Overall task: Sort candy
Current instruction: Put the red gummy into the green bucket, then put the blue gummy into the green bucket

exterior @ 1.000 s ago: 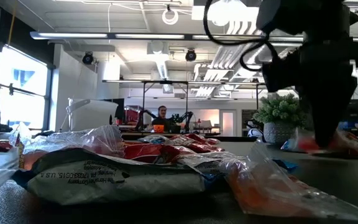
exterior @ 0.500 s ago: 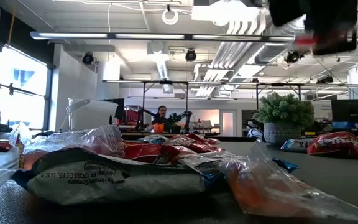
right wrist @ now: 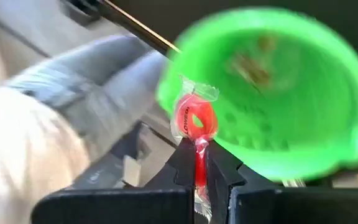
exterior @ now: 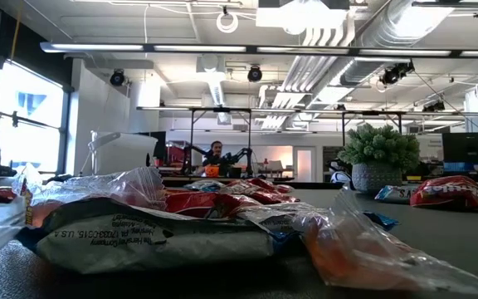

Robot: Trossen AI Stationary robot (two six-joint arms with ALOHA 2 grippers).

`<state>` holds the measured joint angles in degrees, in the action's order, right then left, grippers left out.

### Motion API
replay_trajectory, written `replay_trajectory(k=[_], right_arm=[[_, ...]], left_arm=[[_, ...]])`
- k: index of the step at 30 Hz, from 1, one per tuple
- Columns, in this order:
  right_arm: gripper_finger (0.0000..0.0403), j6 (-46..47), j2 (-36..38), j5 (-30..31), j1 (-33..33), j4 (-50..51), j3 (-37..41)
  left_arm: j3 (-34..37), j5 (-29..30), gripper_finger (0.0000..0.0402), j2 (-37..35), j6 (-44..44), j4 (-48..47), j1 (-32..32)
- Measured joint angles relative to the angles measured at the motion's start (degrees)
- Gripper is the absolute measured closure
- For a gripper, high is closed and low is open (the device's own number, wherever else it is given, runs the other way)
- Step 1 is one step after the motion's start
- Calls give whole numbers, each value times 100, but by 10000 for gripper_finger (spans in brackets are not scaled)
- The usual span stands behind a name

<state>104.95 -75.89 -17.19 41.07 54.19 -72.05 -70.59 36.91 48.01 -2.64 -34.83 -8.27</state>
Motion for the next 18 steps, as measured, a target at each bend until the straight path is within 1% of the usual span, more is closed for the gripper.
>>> replay_trajectory(k=[3, 6, 9, 11, 15, 18], right_arm=[[399, 638, -177, 73, 458, 211, 0], [390, 1070, -357, 475, 718, 491, 0], [367, 1205, -511, 849, 790, 607, 0], [345, 1159, -595, 860, 788, 629, 0], [301, 1059, -718, 663, 772, 640, 2], [280, 1049, -744, 534, 772, 648, 2]], left_arm=[[0, 10, 271, 0, 150, 8, 0], [0, 39, 271, -2, 226, 42, 0], [0, 44, 271, 0, 227, 44, 0], [0, 44, 271, 0, 225, 44, 0], [0, 44, 271, 0, 185, 42, 0], [0, 44, 271, 0, 184, 41, 0]])
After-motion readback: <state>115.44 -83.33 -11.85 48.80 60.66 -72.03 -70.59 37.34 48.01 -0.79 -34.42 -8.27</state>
